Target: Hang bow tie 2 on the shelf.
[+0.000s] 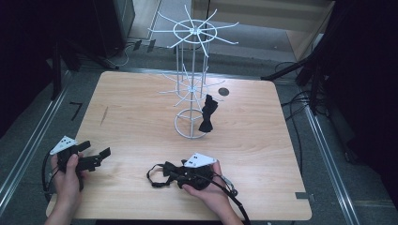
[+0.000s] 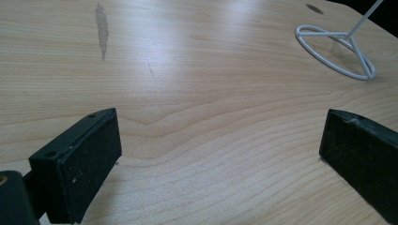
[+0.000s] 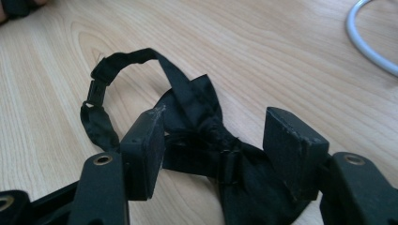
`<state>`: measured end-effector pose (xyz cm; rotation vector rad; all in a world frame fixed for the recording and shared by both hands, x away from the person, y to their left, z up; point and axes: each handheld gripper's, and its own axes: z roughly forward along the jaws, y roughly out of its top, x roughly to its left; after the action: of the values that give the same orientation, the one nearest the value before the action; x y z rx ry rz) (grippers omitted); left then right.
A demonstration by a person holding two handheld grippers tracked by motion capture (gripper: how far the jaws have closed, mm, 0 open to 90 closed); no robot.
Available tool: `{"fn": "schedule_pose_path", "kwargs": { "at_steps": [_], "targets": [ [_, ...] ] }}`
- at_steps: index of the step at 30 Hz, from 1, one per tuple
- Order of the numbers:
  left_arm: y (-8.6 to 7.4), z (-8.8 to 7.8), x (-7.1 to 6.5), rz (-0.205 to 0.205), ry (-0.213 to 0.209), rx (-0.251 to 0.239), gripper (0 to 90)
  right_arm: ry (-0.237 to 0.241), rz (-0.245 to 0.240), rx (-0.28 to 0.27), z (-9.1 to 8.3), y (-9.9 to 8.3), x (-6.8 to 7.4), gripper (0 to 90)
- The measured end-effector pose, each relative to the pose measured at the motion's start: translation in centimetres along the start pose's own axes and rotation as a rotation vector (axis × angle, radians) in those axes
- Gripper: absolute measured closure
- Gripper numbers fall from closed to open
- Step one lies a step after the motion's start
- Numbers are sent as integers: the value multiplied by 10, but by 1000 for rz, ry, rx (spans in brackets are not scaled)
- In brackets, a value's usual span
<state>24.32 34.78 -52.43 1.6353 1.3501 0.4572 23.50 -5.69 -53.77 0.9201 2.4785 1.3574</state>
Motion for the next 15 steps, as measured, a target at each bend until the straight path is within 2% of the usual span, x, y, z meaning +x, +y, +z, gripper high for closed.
{"fn": "schedule_pose_path", "kwargs": {
  "at_steps": [3, 12, 13, 14, 15],
  "targets": [
    [0, 0, 0, 0, -1, 0, 0, -17, -25, 15, 3, -1, 2, 417],
    [0, 0, 0, 0, 0, 1, 0, -25, -36, 42, 6, -3, 2, 485],
    [0, 0, 0, 1, 0, 1, 0, -23, -34, 48, 6, -3, 3, 500],
    [0, 0, 0, 1, 0, 2, 0, -34, -45, 49, 5, -3, 3, 565],
    [0, 0, 0, 1, 0, 1, 0, -40, -51, 47, 6, -3, 3, 593]
  ]
}}
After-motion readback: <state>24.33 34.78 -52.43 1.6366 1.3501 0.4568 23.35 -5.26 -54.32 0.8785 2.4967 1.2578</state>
